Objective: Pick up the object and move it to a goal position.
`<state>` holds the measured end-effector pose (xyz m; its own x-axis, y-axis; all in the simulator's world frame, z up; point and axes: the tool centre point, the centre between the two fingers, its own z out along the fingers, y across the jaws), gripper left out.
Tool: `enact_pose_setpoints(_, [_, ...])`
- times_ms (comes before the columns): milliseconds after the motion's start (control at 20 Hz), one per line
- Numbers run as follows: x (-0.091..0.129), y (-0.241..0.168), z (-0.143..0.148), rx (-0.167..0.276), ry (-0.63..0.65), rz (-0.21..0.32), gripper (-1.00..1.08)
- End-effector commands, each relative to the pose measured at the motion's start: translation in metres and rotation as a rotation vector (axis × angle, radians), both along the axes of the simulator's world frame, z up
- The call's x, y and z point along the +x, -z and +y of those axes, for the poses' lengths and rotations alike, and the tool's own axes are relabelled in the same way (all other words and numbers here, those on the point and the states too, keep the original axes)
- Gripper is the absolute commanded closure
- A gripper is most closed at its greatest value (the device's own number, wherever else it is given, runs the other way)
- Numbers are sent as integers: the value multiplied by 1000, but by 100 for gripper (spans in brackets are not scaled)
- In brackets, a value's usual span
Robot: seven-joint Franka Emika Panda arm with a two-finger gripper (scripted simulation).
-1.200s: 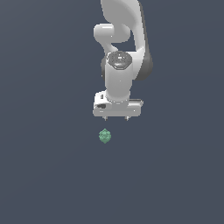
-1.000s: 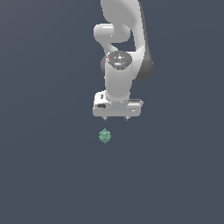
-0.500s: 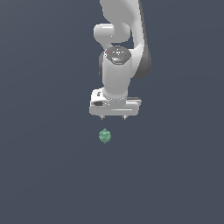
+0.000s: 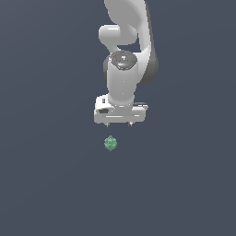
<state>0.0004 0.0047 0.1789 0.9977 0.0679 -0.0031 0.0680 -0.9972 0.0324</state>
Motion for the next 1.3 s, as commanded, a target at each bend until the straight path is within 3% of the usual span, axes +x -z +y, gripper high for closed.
enact_pose_setpoints(0, [1, 2, -1, 0, -33, 2, -92])
enact_pose_setpoints(1250, [13, 38, -23, 10, -627, 21, -92])
